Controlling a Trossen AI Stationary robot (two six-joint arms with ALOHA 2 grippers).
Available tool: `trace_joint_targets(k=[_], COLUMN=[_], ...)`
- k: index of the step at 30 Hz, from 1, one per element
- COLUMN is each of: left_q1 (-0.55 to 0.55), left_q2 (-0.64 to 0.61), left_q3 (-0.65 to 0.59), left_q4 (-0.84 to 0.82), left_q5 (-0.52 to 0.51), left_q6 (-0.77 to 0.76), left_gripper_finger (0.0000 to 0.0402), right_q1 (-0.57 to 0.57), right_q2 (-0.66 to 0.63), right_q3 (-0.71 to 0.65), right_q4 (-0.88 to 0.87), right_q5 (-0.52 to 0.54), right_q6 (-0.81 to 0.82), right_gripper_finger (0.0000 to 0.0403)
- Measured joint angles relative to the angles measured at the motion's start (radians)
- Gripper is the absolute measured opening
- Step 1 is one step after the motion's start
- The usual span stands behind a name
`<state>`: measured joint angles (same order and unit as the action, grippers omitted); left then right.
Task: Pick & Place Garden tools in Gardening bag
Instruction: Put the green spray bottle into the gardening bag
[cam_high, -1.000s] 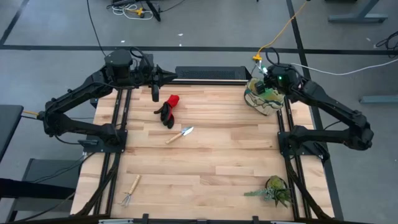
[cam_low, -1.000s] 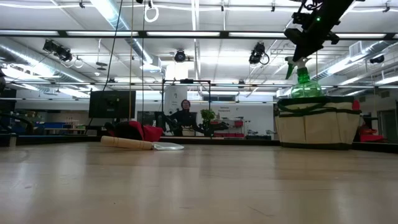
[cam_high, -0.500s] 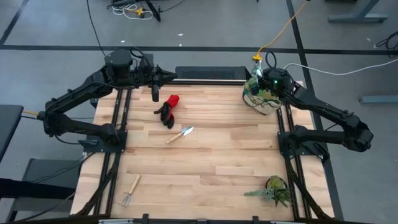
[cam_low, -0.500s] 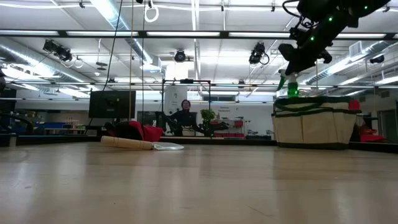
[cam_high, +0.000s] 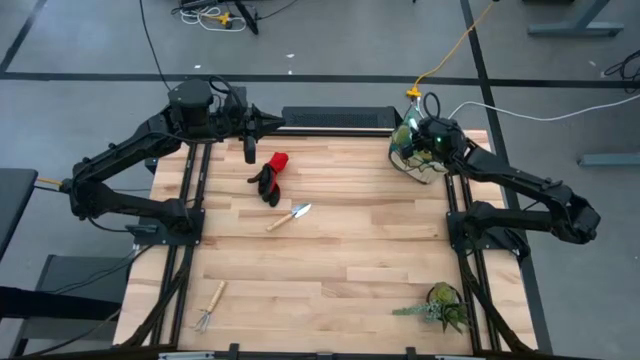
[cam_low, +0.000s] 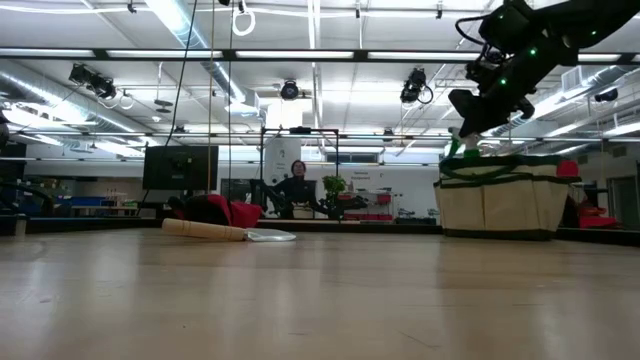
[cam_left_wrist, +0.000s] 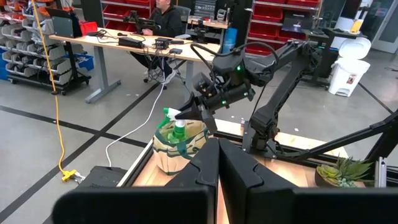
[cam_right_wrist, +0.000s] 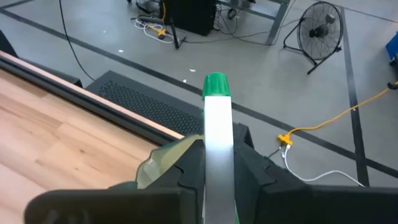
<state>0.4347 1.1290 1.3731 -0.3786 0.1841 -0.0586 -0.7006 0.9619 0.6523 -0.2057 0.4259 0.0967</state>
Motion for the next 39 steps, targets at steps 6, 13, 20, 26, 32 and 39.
trace_joint_targets(k=[6,13,20,26,32,39], left_q1=[0.000,0.000,0.000,0.000,0.000,0.000], left_q2=[0.000,0.000,0.000,0.000,0.000,0.000], left_q3=[0.000,0.000,0.000,0.000,0.000,0.000], left_q4=[0.000,0.000,0.000,0.000,0.000,0.000], left_q5=[0.000,0.000,0.003,0.003,0.004,0.004], left_q6=[-0.001,-0.003,-0.007,-0.007,-0.006,-0.006], left_gripper_finger=[0.0004,0.0015,0.0005,0.0013,0.0009,0.0009], right_q1=[-0.011,-0.020,-0.033,-0.072,-0.100,-0.119], right_q2=[0.000,0.000,0.000,0.000,0.000,0.001], right_q3=[-0.022,-0.023,0.045,0.117,0.132,0.132], right_q4=[0.014,0.035,-0.019,-0.150,-0.155,-0.154], right_q5=[0.010,-0.004,-0.010,-0.026,-0.051,-0.080], right_q6=[0.067,0.135,0.154,0.153,0.155,0.148], right_gripper_finger=[0.0056,0.0056,0.0057,0.0057,0.0057,0.0057])
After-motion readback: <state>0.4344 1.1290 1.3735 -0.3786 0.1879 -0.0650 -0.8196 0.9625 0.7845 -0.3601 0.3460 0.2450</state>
